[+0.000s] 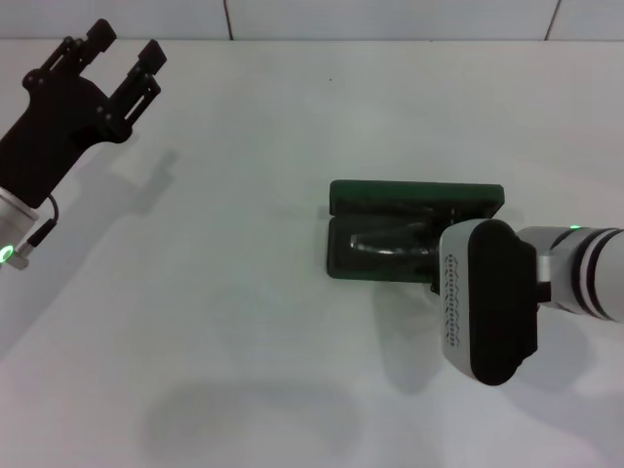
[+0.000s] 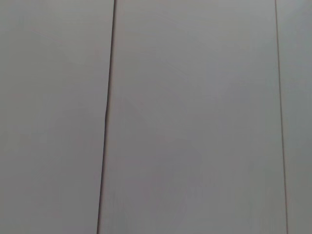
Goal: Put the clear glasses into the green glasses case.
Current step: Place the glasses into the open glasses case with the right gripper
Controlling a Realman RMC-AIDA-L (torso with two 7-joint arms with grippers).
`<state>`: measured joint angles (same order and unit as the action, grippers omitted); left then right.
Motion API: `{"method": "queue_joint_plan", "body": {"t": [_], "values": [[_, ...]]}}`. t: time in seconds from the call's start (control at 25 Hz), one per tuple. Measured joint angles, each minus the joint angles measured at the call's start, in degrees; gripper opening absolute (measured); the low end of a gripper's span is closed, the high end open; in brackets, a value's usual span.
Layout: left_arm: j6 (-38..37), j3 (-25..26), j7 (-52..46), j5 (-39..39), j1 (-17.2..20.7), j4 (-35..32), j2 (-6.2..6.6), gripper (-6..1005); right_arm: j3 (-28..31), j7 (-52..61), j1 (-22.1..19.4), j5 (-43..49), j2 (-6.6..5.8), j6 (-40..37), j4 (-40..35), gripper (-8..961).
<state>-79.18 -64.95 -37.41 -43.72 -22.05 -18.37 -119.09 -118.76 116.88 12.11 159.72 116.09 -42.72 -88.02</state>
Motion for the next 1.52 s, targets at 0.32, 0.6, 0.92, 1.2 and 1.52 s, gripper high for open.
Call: {"method": "queue_joint_plan", "body": {"t": [0.32, 0.6, 0.92, 1.2, 1.52], "values": [[-0.57, 0.00, -0.01, -0.05, 0.31, 0.01, 0.00, 638, 1.06, 0.01, 0.02, -2.44, -0.02, -2.33, -2.21, 539], [-0.61, 0.12, 0.02, -0.06, 0.31, 0.00, 0.00, 638, 2.17, -0.01, 0.38, -4.02, -0.12, -5.94, -4.40, 585], [-0.62, 0.35, 0.20, -0.06, 0.04, 0.00, 0.05, 639, 3.37, -0.37, 0.72, -4.38, -0.18, -7.97, -5.31, 583], [-0.56, 0.36, 0.23, 0.02, -0.07, 0.00, 0.17, 639, 3.19, -0.56, 1.33, -4.63, -0.17, -7.70, -5.68, 581], [-0.19, 0.36, 0.24, 0.08, -0.29, 0.00, 0.19, 639, 2.84, -0.64, 1.41, -4.35, -0.17, -6.82, -5.50, 519]]}}
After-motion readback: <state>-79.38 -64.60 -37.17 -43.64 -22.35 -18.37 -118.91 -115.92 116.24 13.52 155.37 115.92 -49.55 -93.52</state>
